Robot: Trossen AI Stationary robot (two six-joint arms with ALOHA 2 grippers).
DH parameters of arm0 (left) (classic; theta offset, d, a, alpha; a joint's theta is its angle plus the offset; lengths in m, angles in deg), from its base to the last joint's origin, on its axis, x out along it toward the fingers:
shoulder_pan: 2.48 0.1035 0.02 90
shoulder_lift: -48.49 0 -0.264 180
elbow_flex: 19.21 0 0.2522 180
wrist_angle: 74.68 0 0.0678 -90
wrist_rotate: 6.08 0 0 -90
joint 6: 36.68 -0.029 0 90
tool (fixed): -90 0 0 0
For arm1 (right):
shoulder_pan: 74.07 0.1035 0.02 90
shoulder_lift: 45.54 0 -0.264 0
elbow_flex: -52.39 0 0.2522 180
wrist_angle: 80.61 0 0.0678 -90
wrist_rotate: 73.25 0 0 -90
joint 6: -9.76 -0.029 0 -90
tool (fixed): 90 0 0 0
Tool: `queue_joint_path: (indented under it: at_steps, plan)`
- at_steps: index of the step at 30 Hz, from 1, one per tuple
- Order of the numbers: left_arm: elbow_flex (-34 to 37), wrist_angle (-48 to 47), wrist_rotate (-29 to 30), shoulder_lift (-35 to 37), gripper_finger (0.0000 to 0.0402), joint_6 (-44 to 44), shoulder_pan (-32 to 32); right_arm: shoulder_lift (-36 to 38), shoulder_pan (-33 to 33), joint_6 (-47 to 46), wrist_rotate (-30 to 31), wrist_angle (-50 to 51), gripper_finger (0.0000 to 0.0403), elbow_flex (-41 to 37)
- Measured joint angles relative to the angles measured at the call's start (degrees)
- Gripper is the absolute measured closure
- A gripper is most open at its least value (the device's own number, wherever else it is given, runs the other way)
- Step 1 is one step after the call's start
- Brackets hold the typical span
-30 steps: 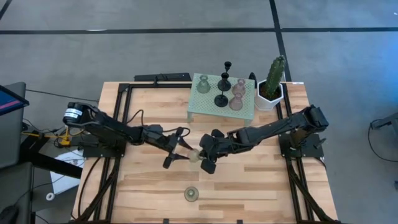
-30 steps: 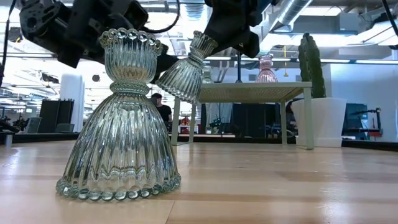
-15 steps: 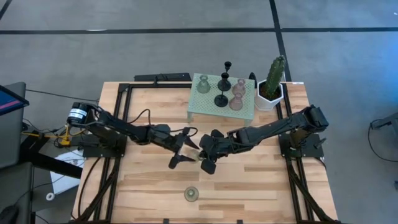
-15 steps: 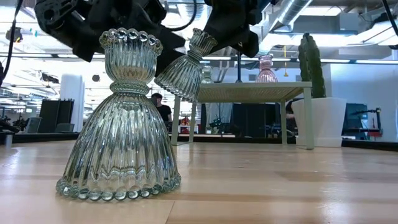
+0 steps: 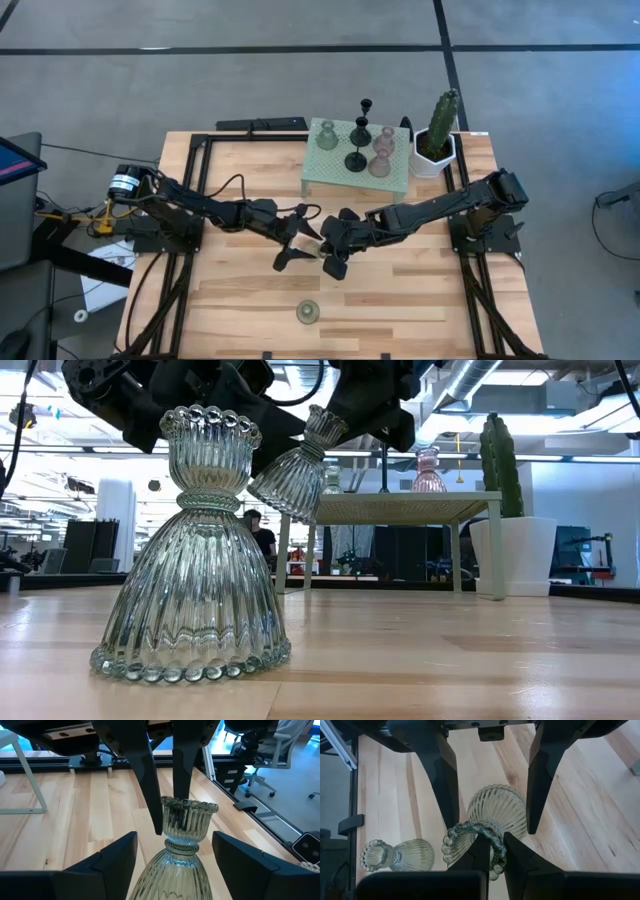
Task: Pick & Place candle stick holders
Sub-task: Put the right green glass candle holder on the shelf
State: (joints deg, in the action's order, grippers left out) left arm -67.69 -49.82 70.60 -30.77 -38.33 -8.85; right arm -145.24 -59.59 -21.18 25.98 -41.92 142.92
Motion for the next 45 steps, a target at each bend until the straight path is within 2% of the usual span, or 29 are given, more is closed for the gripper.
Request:
queue_joint_path:
  at_steps: [17, 23, 45]
  plan:
    - [-0.04, -0.73, 0.67, 0.0, 0.0178, 3.54, 0.1, 0.0, 0.0, 0.0, 0.03, -0.08, 0.0387, 0.0]
    - [-4.72, -11.37, -1.17, 0.02, 0.0191, 3.25, 0.89, 0.02, 0.0, 0.0, -0.25, 0.1, 0.0387, 0.0]
    - [-6.91, -10.13, -0.76, -2.7, 0.0178, 3.68, 0.7, 0.0, -0.57, 2.43, -0.15, -2.25, 0.0387, -0.07]
